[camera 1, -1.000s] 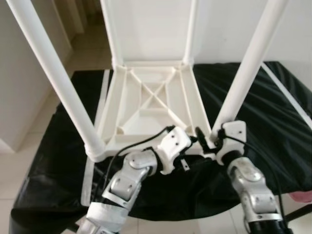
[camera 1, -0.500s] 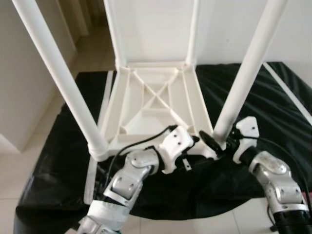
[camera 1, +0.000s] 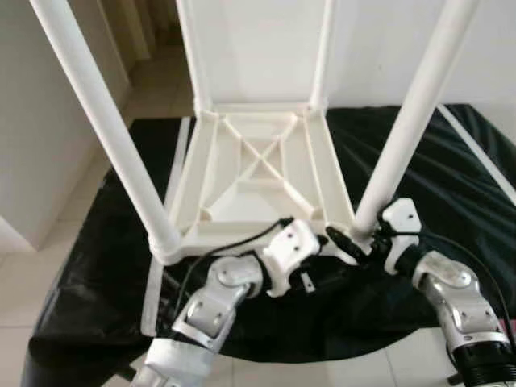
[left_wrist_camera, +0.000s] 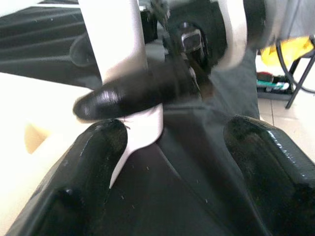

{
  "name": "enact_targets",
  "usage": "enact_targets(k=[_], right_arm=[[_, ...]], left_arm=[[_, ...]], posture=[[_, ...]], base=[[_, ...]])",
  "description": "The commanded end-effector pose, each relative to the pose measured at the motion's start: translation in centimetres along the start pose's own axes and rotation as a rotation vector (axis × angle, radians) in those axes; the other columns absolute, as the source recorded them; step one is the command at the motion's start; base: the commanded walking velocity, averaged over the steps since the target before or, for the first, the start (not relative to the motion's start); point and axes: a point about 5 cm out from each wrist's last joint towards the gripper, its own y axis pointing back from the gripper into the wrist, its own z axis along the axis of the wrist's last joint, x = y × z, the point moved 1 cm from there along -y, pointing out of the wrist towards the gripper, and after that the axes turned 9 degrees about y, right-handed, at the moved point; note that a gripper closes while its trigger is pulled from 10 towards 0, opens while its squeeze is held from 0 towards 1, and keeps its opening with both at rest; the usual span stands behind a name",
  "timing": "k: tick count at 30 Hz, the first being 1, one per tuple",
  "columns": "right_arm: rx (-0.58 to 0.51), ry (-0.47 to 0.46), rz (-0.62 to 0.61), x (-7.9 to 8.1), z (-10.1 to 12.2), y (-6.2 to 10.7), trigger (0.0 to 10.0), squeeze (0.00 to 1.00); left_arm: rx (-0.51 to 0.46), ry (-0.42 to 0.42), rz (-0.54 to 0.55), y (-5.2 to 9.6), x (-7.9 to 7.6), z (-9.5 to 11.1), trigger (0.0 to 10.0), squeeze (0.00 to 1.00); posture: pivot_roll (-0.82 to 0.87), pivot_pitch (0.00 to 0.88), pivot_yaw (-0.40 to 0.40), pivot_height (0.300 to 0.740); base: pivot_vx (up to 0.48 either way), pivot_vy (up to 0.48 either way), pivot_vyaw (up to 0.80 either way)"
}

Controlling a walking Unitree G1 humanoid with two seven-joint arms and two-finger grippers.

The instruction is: Building children table

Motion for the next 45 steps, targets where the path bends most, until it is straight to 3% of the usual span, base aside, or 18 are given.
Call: enact_targets(k=[1,8,9,10,11,14,15,25,28,29,31,33,37,38,39,42,45], right_arm=[[0.044,0.002,0.043,0.8,-1.1,0.0,0.0,0.00],[0.118,0.027,0.014,0.8,-2.3,0.6,0.0,0.00],[0.147,0.009,-0.021,0.7,-2.6,0.8,1.6,0.00],[0.147,0.009,-0.021,0.7,-2.6,0.8,1.6,0.00],[0.147,-0.019,-0.052,0.6,-2.6,0.8,9.4,0.00],[0.146,-0.024,-0.057,0.7,-2.6,0.9,9.4,0.00],[0.172,-0.010,-0.112,0.9,-2.7,1.0,10.0,0.00],[0.146,-0.045,-0.350,1.2,-2.2,0.5,10.0,0.00],[0.151,-0.078,-0.439,1.3,-2.0,0.2,10.0,0.00],[0.148,-0.118,-0.536,1.6,-1.8,-0.1,10.0,0.00],[0.142,-0.146,-0.595,1.8,-1.6,-0.3,10.0,0.00],[0.147,-0.178,-0.736,1.6,-1.4,-0.1,10.0,0.00],[0.168,-0.220,-0.844,1.7,-1.6,0.0,10.0,0.00],[0.189,-0.298,-0.910,3.3,-1.7,-0.8,10.0,0.00],[0.189,-0.298,-0.910,3.3,-1.7,-0.8,10.0,0.00],[0.169,-0.345,-0.834,5.3,-1.0,-2.4,10.0,0.00],[0.171,-0.346,-0.834,5.3,-1.0,-2.4,10.0,0.00]], left_arm=[[0.011,-0.008,0.066,0.2,0.3,-0.6,10.0,0.00],[0.008,-0.047,0.115,0.5,1.1,-0.6,10.0,0.00],[0.008,-0.058,0.123,0.5,1.2,-0.5,10.0,0.00],[0.008,-0.058,0.123,0.5,1.2,-0.5,10.0,0.00],[0.008,-0.062,0.126,0.5,1.2,-0.6,10.0,0.00],[0.008,-0.061,0.127,0.5,1.2,-0.6,10.0,0.00],[0.001,-0.066,0.127,0.5,1.1,-0.6,10.0,0.00],[-0.023,-0.108,0.168,0.4,1.5,-0.4,10.0,0.00],[-0.026,-0.112,0.171,0.4,1.5,-0.3,10.0,0.00],[-0.028,-0.114,0.171,0.4,1.6,-0.3,10.0,0.00],[-0.029,-0.117,0.170,0.4,1.6,-0.3,10.0,0.00],[-0.031,-0.119,0.172,0.3,1.6,-0.3,10.0,0.00],[-0.032,-0.121,0.172,0.3,1.7,-0.3,10.0,0.00],[-0.041,-0.121,0.183,0.3,1.9,-0.1,10.0,0.00],[-0.041,-0.121,0.183,0.3,1.9,-0.1,10.0,0.00],[-0.051,-0.124,0.180,0.1,1.9,0.2,10.0,0.00],[-0.051,-0.132,0.177,0.1,1.8,0.1,10.0,0.00]], posture=[[-0.09,0.000,0.044,0.740],[-0.09,0.000,0.041,0.740],[-0.09,0.000,0.041,0.740],[-0.09,0.000,0.041,0.740],[-0.09,0.000,0.042,0.740],[-0.09,0.000,0.043,0.740],[-0.10,0.000,0.043,0.740],[-0.11,0.000,0.046,0.740],[-0.11,0.000,0.047,0.740],[-0.11,0.000,0.045,0.740],[-0.11,0.000,0.045,0.740],[-0.11,0.000,0.045,0.740],[-0.10,0.000,0.035,0.740],[-0.09,0.000,0.031,0.740],[-0.09,0.000,0.031,0.740],[-0.09,0.000,0.029,0.740],[-0.08,0.000,0.024,0.740]], base=[[0.000,0.000,0.00],[0.000,0.000,0.00],[0.000,0.000,0.00],[0.000,0.000,0.00],[0.000,0.000,0.00],[0.000,0.000,0.00],[0.000,0.000,0.00],[0.000,0.000,0.00],[0.000,0.000,0.00],[0.000,0.000,0.00],[0.000,0.000,0.00],[0.000,0.000,0.00],[0.000,0.000,0.00],[0.000,0.000,0.00],[0.000,0.000,0.00],[0.000,0.000,0.00],[0.000,0.000,0.00]])
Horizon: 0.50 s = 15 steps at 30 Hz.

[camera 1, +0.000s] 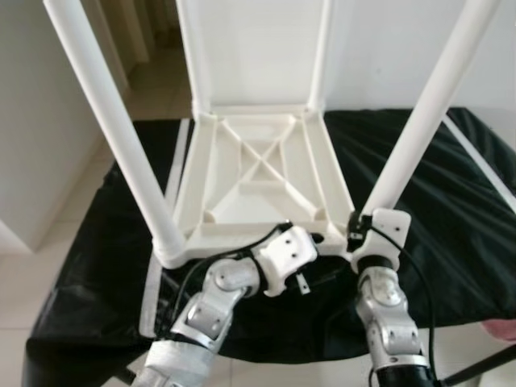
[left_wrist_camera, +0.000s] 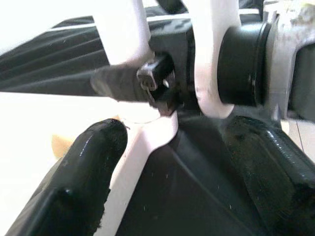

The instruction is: Building children table

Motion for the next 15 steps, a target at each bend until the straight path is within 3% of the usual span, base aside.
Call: enact_targets(k=[1,6,7,8,15], right_arm=[[0.096,-0.040,0.010,0.8,-1.7,0.6,10.0,0.00],[0.095,-0.019,0.017,0.9,-1.6,0.6,10.0,0.00],[0.083,-0.016,0.024,0.9,-1.4,0.7,10.0,0.58],[0.068,-0.018,0.036,1.0,-1.2,0.7,10.0,1.00],[-0.007,-0.051,0.064,0.0,-0.5,0.5,10.0,1.00]], left_arm=[[0.002,-0.012,0.144,0.1,1.0,-0.3,10.0,0.00],[-0.002,-0.016,0.145,0.1,1.1,-0.3,10.0,0.00],[-0.002,-0.016,0.144,0.1,1.1,-0.3,10.0,0.00],[-0.003,-0.016,0.141,0.1,1.0,-0.3,10.0,0.00],[-0.003,-0.010,0.122,0.2,0.7,-0.4,10.0,0.00]], posture=[[-0.08,0.000,0.024,0.740],[-0.08,0.000,0.026,0.740],[-0.08,0.000,0.026,0.740],[-0.08,0.000,0.029,0.740],[-0.08,0.000,0.035,0.740]], base=[[0.000,0.000,0.00],[0.000,0.000,0.00],[0.000,0.000,0.00],[0.000,0.000,0.00],[0.000,0.000,0.00]])
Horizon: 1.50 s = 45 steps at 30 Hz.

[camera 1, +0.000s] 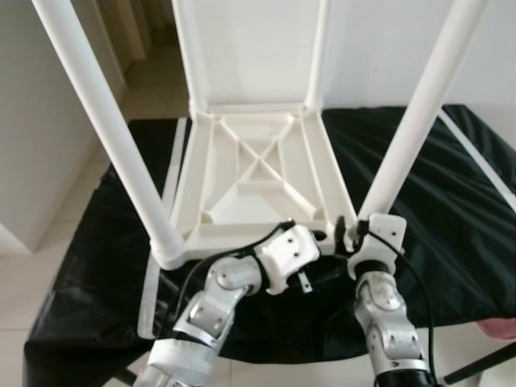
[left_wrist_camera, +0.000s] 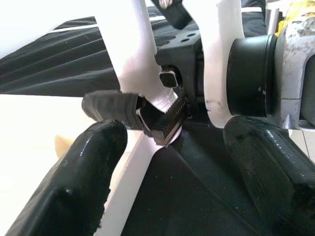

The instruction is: Building children table

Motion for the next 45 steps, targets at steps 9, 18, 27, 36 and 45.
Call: enact_targets(k=[9,18,27,36,45], right_arm=[[-0.128,0.013,0.215,-2.3,0.9,0.8,10.0,1.00],[-0.084,0.129,0.538,-4.4,0.0,1.4,10.0,0.00],[-0.076,0.210,0.650,-6.3,1.0,-0.7,10.0,0.00],[-0.060,0.280,0.803,-4.9,0.9,-2.1,10.0,0.00],[-0.032,0.306,0.809,-4.6,-0.4,-2.5,0.0,0.00]], left_arm=[[-0.004,-0.011,0.102,0.4,0.8,-0.1,10.0,0.00],[-0.017,-0.014,0.080,0.0,0.5,0.2,10.0,0.00],[-0.022,-0.018,0.069,-0.2,0.5,0.4,10.0,0.00],[-0.035,-0.020,0.064,-0.7,0.6,0.7,10.0,0.00],[-0.059,-0.015,0.089,-1.0,0.8,1.3,10.0,0.00]], posture=[[-0.08,0.000,0.045,0.740],[-0.08,0.000,0.047,0.740],[-0.09,0.000,0.056,0.740],[-0.10,0.000,0.061,0.740],[-0.08,0.000,0.031,0.740]], base=[[0.000,0.000,0.00],[0.000,0.000,0.00],[0.000,0.000,0.00],[0.000,0.000,0.00],[0.000,0.000,0.00]])
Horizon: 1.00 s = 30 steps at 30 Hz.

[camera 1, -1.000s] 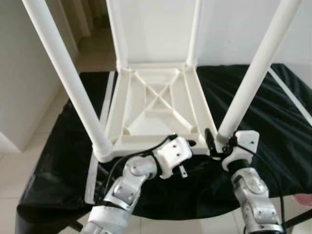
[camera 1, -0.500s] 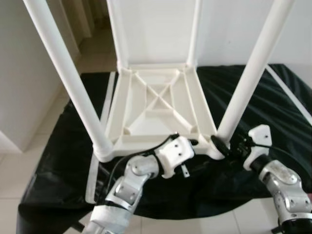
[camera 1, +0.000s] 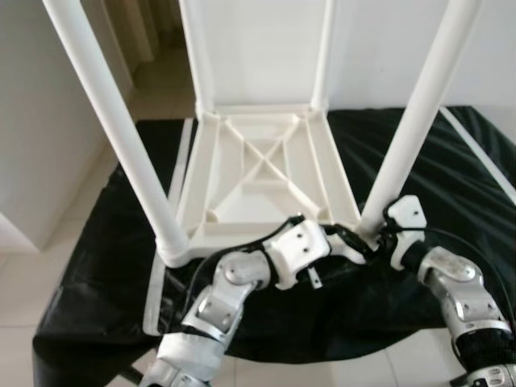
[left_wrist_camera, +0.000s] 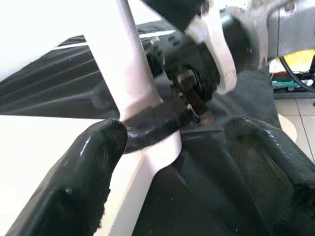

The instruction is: Building children table

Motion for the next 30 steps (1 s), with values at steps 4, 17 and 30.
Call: enact_targets(k=[4,17,30], right_arm=[[0.020,-0.008,0.030,0.7,-0.8,0.4,0.0,0.00],[0.037,-0.014,-0.017,1.2,-1.3,1.0,10.0,0.00],[0.131,-0.141,-0.486,3.7,-2.0,0.7,10.0,0.00]], left_arm=[[-0.009,0.007,0.122,0.4,1.0,-0.1,10.0,0.00],[-0.020,0.003,0.110,0.1,1.0,0.3,10.0,0.00],[-0.020,0.038,0.093,0.5,0.3,0.0,10.0,0.00]], posture=[[-0.08,0.000,0.026,0.740],[-0.09,0.000,0.021,0.740],[-0.12,0.017,0.042,0.740]], base=[[0.000,0.000,0.00],[0.000,0.000,0.00],[0.000,0.000,0.00]])
